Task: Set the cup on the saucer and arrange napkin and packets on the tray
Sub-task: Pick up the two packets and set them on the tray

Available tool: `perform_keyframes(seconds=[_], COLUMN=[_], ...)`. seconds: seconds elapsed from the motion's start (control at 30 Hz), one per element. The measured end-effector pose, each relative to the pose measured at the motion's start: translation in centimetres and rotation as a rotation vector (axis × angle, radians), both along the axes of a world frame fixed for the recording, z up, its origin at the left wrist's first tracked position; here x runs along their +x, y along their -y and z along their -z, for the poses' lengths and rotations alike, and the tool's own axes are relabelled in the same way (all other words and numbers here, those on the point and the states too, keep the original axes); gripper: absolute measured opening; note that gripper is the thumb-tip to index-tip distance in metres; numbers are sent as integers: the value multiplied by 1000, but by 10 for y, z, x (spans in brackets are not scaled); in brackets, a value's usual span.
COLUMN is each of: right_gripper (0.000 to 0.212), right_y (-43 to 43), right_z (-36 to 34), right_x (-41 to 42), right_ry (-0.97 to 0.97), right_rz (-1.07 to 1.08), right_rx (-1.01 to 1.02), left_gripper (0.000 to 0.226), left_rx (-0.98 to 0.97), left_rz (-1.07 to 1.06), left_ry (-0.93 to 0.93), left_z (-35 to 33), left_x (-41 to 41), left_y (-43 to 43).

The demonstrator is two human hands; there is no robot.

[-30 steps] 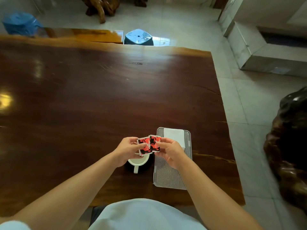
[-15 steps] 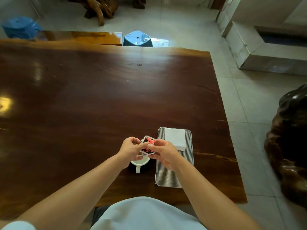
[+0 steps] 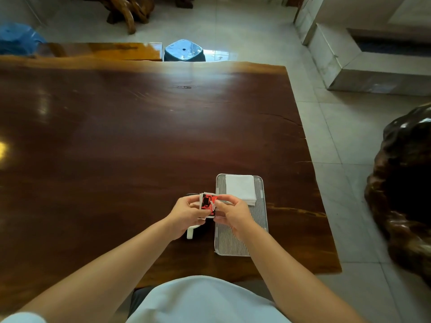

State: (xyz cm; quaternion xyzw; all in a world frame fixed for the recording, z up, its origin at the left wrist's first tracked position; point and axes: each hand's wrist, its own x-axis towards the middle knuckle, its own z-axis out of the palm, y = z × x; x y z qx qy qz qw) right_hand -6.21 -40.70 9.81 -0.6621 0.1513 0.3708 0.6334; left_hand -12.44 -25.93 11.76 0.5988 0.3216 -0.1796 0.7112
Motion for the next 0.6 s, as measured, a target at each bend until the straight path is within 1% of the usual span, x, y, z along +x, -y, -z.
perform_keyframes(seconds=[0.03, 0.1, 0.23, 0.33, 0.4, 0.47, 0.6], right_gripper=[11, 16, 23, 23, 21, 20, 17], right_y=[1, 4, 9, 14, 18, 22, 31], right_z=[1, 2, -1, -1, 0, 2, 5], right_x=[0, 0, -2, -4, -5, -6, -7], right_ry=[1, -34, -198, -261, -264, -251, -215], right_rz=[17, 37, 153, 165, 141, 128, 126], right_rx=[-3, 37, 216, 241, 236, 219, 192], left_gripper=[34, 34, 26, 13, 7, 9, 12], left_rx=[38, 103, 257, 495, 607, 619, 549], left_rz=[33, 85, 121, 200, 242, 269, 281], left_ry=[41, 105, 144, 175, 186, 169, 107], left_z=[-1, -2, -2, -2, -2, -1, 6], left_x=[1, 5, 13, 14, 16, 18, 18], left_y=[2, 9, 23, 29, 33, 34, 33])
